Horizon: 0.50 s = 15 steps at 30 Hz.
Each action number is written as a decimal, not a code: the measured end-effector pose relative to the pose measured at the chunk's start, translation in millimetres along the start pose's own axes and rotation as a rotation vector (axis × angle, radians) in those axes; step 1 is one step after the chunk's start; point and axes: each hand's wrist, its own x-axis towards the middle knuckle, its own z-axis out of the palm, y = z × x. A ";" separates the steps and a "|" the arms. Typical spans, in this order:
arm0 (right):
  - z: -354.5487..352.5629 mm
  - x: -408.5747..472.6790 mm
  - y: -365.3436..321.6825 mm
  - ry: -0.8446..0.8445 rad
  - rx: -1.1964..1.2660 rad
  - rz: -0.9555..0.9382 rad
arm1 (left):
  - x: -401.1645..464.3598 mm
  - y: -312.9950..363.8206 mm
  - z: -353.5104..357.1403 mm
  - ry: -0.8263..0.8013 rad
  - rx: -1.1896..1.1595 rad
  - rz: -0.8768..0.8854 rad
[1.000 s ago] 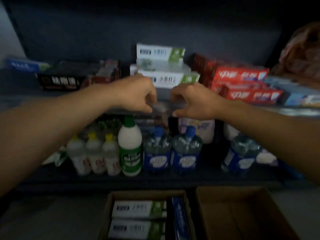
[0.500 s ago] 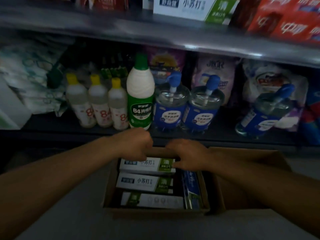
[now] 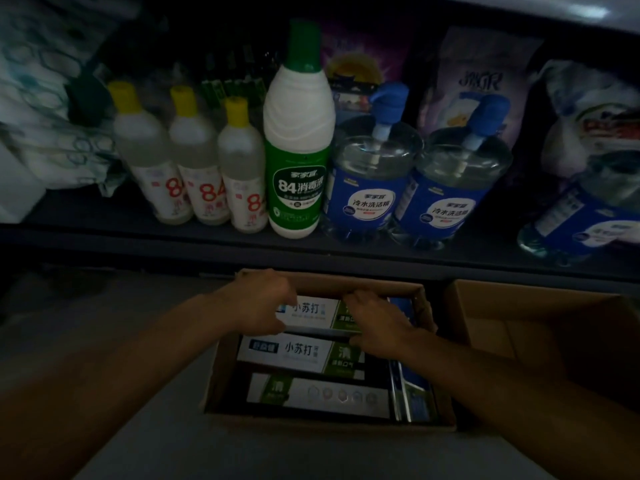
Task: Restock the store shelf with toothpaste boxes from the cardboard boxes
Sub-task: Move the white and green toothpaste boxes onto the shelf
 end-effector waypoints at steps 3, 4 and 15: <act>6.2 3.0 -3.0 0.031 -0.064 0.014 | 2.7 -6.5 -0.6 0.010 -0.030 -0.020; 7.5 3.9 -4.3 0.034 -0.075 0.017 | 3.7 -8.3 -1.0 0.013 -0.044 -0.029; -10.5 1.4 -10.7 0.032 -0.067 0.025 | -15.9 -2.0 -22.8 0.024 -0.022 -0.037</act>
